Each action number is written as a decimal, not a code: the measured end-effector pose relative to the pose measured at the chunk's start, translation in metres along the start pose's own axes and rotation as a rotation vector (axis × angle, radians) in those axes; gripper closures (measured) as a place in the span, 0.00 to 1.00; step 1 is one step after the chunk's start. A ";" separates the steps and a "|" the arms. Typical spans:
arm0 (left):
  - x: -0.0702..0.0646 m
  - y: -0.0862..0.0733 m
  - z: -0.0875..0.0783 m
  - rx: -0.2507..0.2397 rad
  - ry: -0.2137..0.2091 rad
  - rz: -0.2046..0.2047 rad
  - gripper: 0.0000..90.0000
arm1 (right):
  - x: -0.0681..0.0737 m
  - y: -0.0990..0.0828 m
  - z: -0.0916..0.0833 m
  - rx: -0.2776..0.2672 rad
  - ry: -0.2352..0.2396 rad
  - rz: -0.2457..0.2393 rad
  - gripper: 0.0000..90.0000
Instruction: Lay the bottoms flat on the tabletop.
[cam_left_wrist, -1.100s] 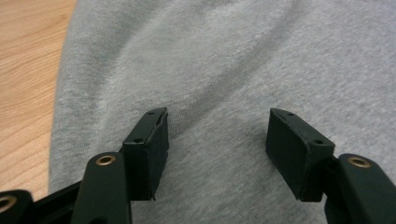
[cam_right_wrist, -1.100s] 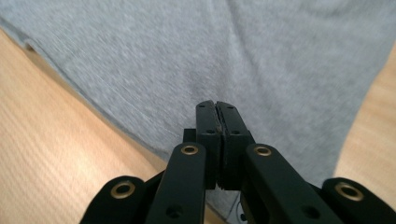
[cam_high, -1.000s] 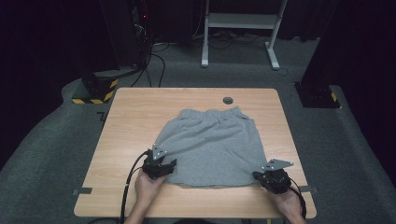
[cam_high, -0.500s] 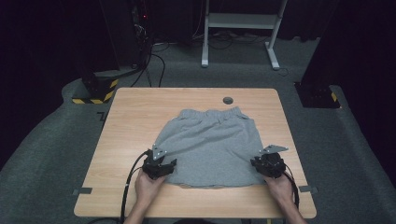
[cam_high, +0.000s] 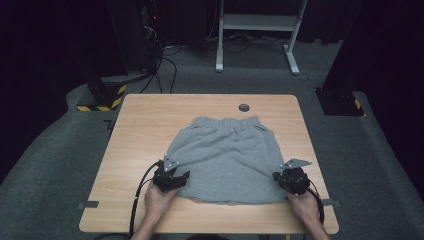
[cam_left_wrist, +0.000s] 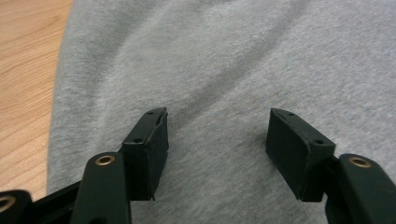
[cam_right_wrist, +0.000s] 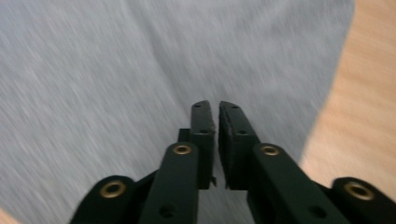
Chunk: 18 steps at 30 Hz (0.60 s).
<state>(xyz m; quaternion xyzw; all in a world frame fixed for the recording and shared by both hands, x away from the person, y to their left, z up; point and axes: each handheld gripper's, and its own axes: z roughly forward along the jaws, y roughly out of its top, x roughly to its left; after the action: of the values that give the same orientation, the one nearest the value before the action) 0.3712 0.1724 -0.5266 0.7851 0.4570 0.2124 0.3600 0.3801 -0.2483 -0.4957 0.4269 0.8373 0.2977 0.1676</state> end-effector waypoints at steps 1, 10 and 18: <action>-0.001 0.000 0.000 0.000 -0.004 0.001 0.44 | 0.002 0.004 0.002 -0.018 0.014 0.007 0.89; -0.007 -0.003 -0.008 0.003 -0.050 0.036 0.69 | 0.031 0.037 0.039 -0.056 0.064 -0.033 0.76; -0.012 0.001 -0.012 0.055 -0.098 0.060 0.90 | 0.044 0.041 0.057 -0.074 0.047 -0.069 0.69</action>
<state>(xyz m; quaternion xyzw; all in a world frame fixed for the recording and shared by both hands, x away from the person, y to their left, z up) 0.3578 0.1658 -0.5187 0.8175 0.4209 0.1717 0.3535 0.4099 -0.1735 -0.5141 0.3842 0.8435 0.3326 0.1737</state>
